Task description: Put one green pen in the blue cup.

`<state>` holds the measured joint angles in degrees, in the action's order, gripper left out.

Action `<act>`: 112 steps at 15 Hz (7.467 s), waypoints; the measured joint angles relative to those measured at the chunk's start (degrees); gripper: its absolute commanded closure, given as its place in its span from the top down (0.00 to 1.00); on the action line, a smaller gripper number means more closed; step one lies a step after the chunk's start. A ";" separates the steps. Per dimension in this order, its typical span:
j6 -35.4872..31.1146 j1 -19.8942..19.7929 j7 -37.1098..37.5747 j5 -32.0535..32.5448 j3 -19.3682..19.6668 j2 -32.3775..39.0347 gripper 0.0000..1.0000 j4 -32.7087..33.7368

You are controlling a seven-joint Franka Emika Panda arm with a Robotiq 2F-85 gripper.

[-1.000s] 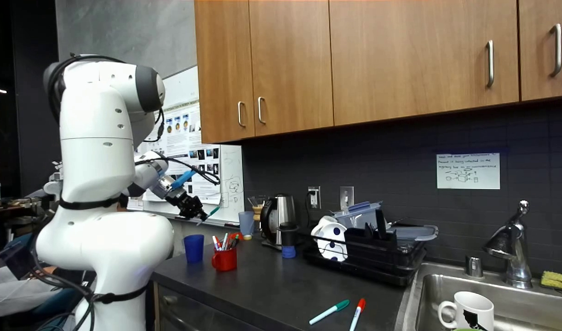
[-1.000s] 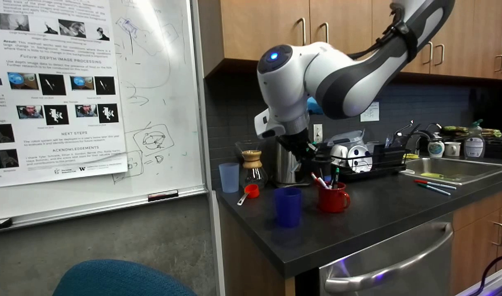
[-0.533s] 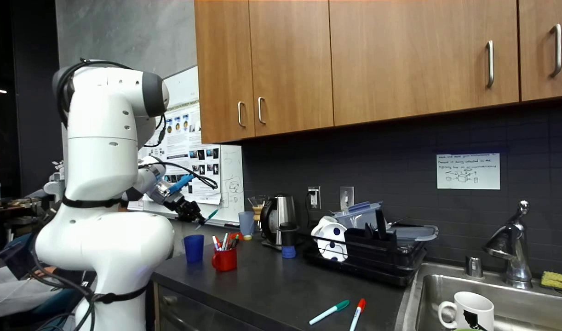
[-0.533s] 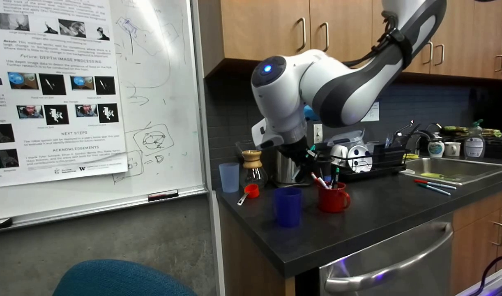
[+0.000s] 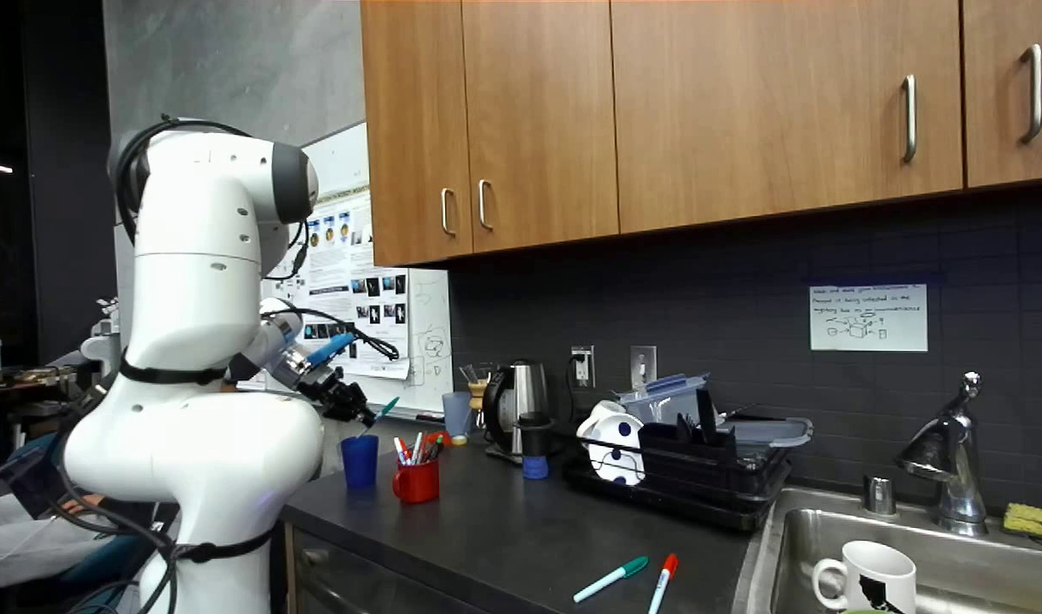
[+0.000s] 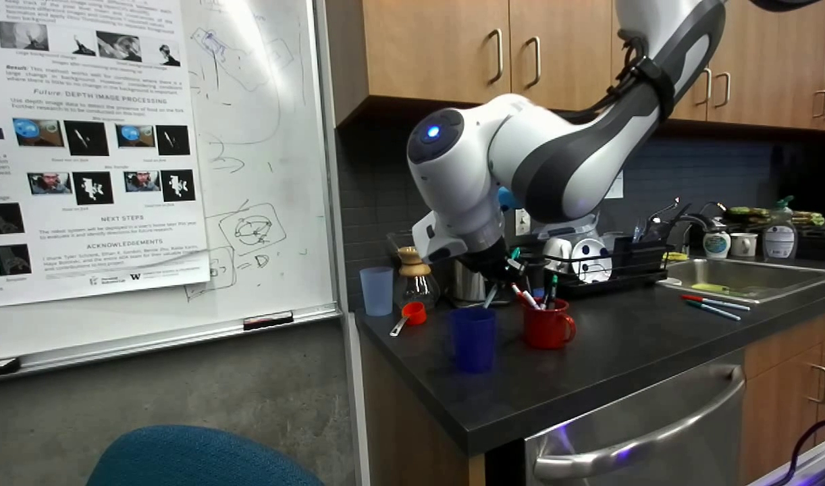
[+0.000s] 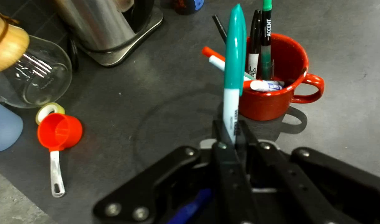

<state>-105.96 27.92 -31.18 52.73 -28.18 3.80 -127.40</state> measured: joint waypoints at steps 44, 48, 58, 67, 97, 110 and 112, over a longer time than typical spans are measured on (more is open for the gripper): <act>8.11 3.03 2.76 5.85 -2.00 7.30 1.00 4.06; 0.47 2.47 1.91 -0.07 -2.21 5.97 1.00 4.82; -12.53 -2.64 -4.00 -20.74 1.69 -7.33 1.00 1.68; -16.23 -5.99 -3.69 -37.19 11.54 -20.58 1.00 -8.78; -15.42 -19.11 33.56 -48.41 21.20 -27.64 1.00 -16.54; -16.19 -23.37 41.65 -48.46 22.26 -31.90 1.00 -20.57; -16.19 -23.37 41.67 -48.46 22.26 -31.90 1.00 -20.57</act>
<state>-122.16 4.55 10.49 4.27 -5.91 -28.10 -147.97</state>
